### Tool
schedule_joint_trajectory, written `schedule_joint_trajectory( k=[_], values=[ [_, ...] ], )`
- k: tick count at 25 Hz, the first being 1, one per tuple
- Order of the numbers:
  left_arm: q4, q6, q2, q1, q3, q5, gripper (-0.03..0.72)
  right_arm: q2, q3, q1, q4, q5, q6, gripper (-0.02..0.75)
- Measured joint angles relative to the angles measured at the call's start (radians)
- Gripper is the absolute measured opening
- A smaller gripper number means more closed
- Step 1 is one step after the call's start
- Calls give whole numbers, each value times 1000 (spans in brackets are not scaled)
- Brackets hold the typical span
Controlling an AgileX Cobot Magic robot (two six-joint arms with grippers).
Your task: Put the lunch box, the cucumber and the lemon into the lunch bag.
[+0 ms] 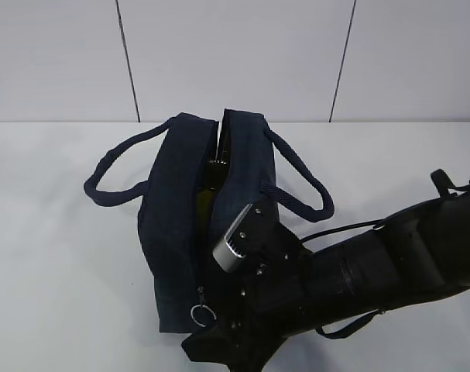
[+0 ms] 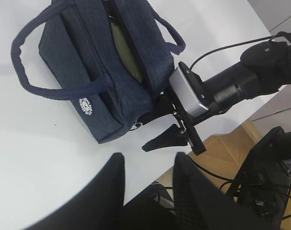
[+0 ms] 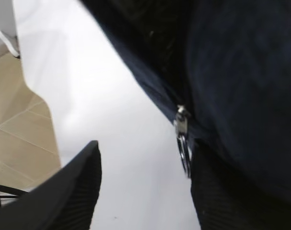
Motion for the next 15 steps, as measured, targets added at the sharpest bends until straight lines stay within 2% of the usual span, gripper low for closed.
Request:
schedule_joint_trajectory(
  k=[15],
  values=[
    [-4, 0, 0, 0, 0, 0, 244, 0, 0, 0, 0, 36, 2, 427]
  ],
)
